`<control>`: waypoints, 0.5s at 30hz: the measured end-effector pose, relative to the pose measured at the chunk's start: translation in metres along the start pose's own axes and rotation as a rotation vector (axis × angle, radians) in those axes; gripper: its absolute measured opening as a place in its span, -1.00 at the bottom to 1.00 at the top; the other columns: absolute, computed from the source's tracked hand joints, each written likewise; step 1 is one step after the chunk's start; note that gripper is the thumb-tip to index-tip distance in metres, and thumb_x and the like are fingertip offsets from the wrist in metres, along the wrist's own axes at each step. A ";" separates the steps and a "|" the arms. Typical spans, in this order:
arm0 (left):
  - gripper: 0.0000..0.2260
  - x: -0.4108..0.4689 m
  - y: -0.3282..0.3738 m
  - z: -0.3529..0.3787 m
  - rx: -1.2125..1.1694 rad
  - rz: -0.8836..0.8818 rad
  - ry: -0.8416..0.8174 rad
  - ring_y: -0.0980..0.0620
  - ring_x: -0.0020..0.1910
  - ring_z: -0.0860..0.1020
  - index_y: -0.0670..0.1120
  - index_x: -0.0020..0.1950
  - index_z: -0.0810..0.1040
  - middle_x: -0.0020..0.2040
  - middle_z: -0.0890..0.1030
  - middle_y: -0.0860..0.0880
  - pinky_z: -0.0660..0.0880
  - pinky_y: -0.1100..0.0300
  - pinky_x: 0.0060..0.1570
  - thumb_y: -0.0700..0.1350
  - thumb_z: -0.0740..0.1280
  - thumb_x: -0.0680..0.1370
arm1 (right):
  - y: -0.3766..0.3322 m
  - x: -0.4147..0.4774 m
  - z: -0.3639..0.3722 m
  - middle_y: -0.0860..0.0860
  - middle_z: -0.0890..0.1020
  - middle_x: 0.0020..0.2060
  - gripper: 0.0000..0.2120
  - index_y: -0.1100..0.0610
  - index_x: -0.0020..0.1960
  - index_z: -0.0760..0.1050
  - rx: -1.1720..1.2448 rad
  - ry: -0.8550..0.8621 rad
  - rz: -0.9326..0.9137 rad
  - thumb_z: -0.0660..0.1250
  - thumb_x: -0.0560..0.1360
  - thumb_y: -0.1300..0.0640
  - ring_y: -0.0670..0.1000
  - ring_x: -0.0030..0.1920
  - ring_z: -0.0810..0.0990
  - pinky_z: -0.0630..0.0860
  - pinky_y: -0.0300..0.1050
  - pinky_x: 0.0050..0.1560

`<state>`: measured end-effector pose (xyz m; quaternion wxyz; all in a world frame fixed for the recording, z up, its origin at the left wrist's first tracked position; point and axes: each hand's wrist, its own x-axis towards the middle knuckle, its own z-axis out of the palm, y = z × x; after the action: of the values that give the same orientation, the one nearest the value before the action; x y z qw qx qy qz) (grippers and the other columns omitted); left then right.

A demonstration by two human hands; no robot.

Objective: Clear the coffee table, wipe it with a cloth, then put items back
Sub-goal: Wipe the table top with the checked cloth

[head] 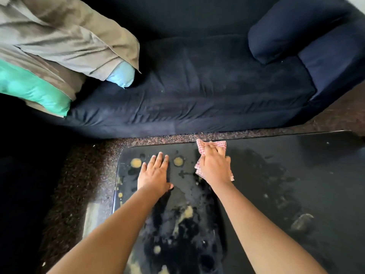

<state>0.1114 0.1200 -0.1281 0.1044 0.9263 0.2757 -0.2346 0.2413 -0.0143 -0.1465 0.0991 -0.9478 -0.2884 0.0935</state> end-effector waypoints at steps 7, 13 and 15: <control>0.06 0.029 -0.010 0.004 0.114 0.040 -0.126 -0.04 0.55 -0.20 -0.04 0.55 -0.31 0.56 -0.27 -0.02 -0.15 -0.05 0.49 0.25 0.41 0.40 | -0.024 0.005 0.050 0.00 -0.20 0.53 -0.31 0.01 0.54 -0.21 -0.087 -0.125 0.020 -0.17 0.52 -0.28 0.07 0.53 -0.24 -0.36 0.24 0.40; 0.15 0.039 -0.010 0.002 0.111 0.022 -0.172 -0.04 0.54 -0.23 -0.04 0.51 -0.39 0.54 -0.33 -0.01 -0.20 -0.04 0.48 0.25 0.45 0.36 | 0.005 0.019 0.040 0.03 -0.28 0.52 -0.32 0.00 0.51 -0.35 -0.233 -0.199 -0.269 -0.34 0.46 -0.25 0.05 0.47 -0.41 -0.43 0.06 0.41; 0.15 0.038 -0.011 0.003 0.101 0.022 -0.175 -0.04 0.54 -0.24 -0.03 0.51 -0.41 0.54 -0.35 -0.01 -0.20 -0.04 0.48 0.24 0.45 0.36 | 0.014 0.023 0.037 0.07 -0.36 0.49 -0.30 0.03 0.50 -0.39 -0.250 -0.198 -0.167 -0.37 0.45 -0.25 0.07 0.47 -0.44 -0.45 0.06 0.40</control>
<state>0.1324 0.1455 -0.1506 0.0836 0.9094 0.2432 -0.3269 0.2589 -0.0072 -0.1884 -0.0411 -0.9117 -0.3838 0.1410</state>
